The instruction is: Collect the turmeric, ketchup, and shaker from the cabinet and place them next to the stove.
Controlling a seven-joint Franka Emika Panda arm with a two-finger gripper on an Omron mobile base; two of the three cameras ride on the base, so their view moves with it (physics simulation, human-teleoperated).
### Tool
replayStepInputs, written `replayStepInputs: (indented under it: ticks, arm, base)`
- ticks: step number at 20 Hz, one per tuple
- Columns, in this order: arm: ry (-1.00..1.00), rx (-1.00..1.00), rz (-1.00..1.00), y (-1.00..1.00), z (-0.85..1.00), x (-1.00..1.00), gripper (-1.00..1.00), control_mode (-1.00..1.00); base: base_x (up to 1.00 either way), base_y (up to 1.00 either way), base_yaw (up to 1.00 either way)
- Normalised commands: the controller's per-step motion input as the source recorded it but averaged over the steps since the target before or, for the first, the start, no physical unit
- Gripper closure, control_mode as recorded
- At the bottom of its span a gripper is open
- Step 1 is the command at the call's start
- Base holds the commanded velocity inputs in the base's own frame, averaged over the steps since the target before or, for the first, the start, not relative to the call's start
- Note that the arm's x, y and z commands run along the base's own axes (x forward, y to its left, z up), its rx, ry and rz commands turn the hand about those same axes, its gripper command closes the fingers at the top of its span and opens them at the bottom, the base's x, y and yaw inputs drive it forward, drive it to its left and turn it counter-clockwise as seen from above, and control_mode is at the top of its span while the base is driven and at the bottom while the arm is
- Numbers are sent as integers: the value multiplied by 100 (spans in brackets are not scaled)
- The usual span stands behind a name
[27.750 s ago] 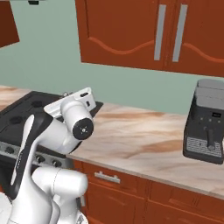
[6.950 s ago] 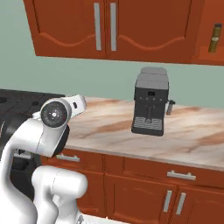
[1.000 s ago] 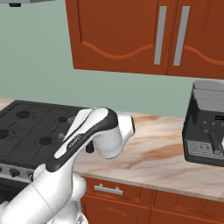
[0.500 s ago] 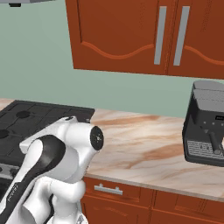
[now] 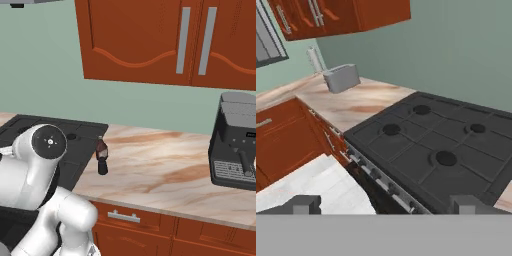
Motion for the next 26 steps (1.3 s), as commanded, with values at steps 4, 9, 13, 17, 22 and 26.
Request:
replayStepInputs:
  ticks: [4, 9, 13, 17, 22, 26]
  arm:
    - [6, -12, -10, 21, -21, -35, -100, -100]
    - [0, -2, 0, 7, -18, -29, -100, 100]
    - [0, 0, 0, 0, 0, 0, -100, 100]
    - [0, 0, 0, 0, 0, 0, -100, 100]
    - [0, 0, 0, 0, 0, 0, -100, 100]
    - [0, 0, 0, 0, 0, 0, -100, 100]
  base:
    - [0, 0, 0]
    - [-35, -2, -1]
    - [-98, -11, -13]
    - [-76, -17, -26]
    - [-7, -62, -37]
    - [3, -72, -45]
